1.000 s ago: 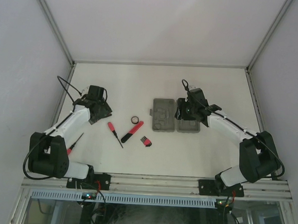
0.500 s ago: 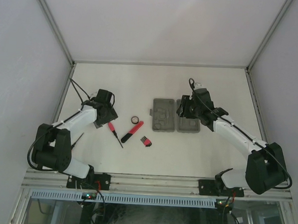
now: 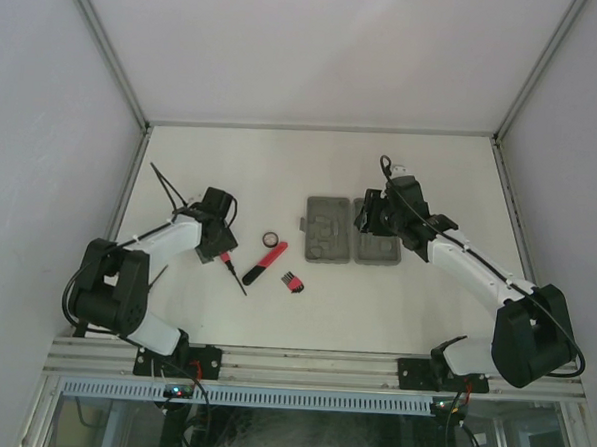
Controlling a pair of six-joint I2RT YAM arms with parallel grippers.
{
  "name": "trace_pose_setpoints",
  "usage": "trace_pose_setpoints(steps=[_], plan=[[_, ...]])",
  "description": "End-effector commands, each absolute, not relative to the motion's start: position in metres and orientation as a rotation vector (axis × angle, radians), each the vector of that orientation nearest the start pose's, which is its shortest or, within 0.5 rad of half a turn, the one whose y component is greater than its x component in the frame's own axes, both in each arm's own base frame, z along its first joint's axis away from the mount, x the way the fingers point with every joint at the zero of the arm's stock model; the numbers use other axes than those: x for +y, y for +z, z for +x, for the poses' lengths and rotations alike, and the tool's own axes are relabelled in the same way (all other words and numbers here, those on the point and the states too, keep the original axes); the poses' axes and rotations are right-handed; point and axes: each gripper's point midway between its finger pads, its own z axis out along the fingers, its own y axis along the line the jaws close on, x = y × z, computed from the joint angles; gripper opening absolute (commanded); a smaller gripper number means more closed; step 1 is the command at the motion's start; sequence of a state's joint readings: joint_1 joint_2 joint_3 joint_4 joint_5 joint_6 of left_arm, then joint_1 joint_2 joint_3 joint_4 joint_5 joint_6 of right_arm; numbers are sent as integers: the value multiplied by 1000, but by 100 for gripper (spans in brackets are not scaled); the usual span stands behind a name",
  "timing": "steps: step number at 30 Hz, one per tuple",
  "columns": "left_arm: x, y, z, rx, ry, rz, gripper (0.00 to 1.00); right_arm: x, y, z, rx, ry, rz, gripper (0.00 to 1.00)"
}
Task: Sort the tools into containers
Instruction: Pick up the screwdriver from the center of the board.
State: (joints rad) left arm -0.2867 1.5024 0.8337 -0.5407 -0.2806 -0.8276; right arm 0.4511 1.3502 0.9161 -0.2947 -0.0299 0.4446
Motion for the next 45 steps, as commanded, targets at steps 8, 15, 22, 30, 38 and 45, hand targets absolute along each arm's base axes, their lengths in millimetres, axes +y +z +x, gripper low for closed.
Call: trace_pose_setpoints(steps=[8,15,22,30,38,45], plan=[[-69,8,285,2579,50,-788,45,184,133,331,2323,498,8,48],[-73,-3,283,2606,30,-753,34,184,137,333,2318,499,30,48],[-73,-1,285,2589,14,-714,25,181,144,332,2302,485,46,47],[-73,18,296,2547,-4,-650,7,173,158,332,2263,460,63,47],[-66,64,310,2436,4,-597,0,167,173,329,2220,457,41,48],[-57,117,318,2320,9,-529,0,165,191,328,2167,515,21,51]])
